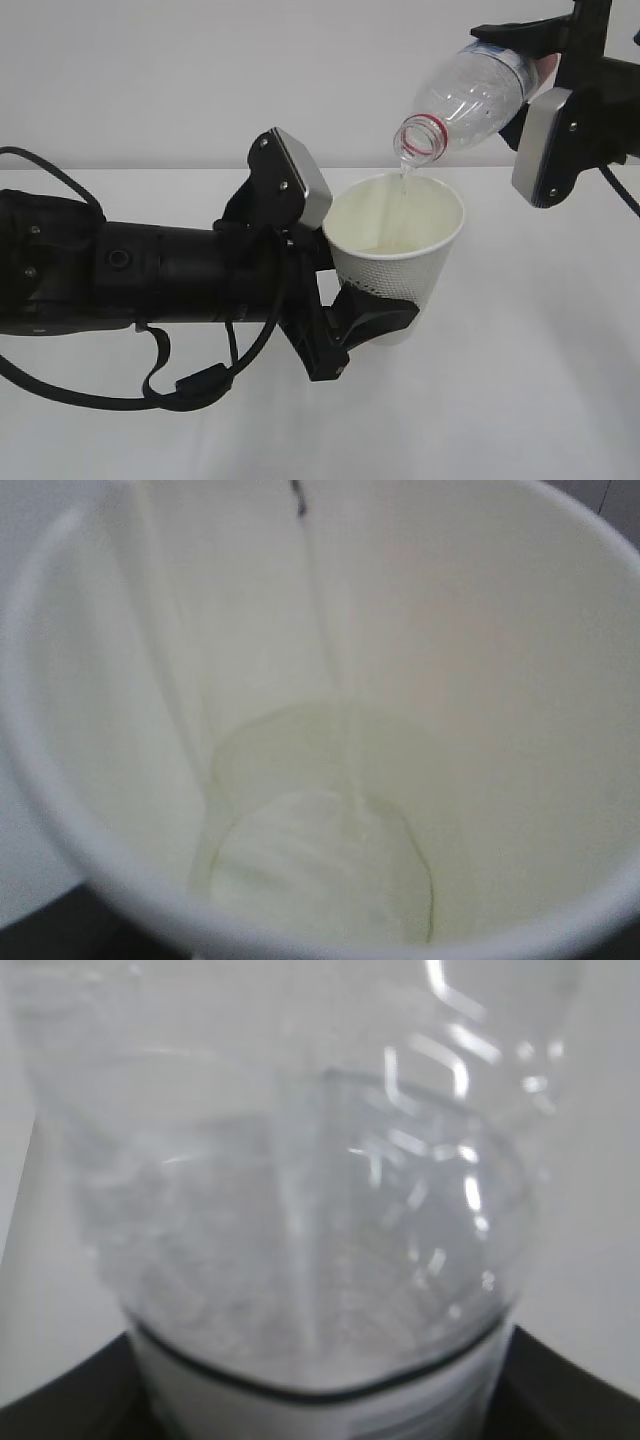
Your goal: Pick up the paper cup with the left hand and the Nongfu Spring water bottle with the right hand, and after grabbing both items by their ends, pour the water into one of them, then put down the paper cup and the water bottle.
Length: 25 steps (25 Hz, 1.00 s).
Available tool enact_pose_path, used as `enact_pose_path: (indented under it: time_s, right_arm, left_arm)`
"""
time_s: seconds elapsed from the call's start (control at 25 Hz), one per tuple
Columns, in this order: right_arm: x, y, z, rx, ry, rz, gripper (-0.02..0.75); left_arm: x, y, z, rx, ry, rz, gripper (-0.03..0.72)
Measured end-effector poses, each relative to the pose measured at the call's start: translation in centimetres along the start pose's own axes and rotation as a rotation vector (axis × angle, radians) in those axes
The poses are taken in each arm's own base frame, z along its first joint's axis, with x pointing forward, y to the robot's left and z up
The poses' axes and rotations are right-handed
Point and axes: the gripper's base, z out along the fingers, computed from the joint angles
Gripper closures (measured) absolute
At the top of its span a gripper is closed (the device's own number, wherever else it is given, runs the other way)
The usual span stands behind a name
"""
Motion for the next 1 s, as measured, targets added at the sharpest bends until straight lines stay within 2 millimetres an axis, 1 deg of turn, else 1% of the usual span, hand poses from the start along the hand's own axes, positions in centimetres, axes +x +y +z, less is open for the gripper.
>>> enact_pose_path:
  time_s: [1.0]
  right_arm:
    - [-0.05,-0.18,-0.05,0.010,-0.002,-0.031,0.271]
  left_arm:
    - [0.23,0.02,0.08,0.000,0.013,0.003,0.177]
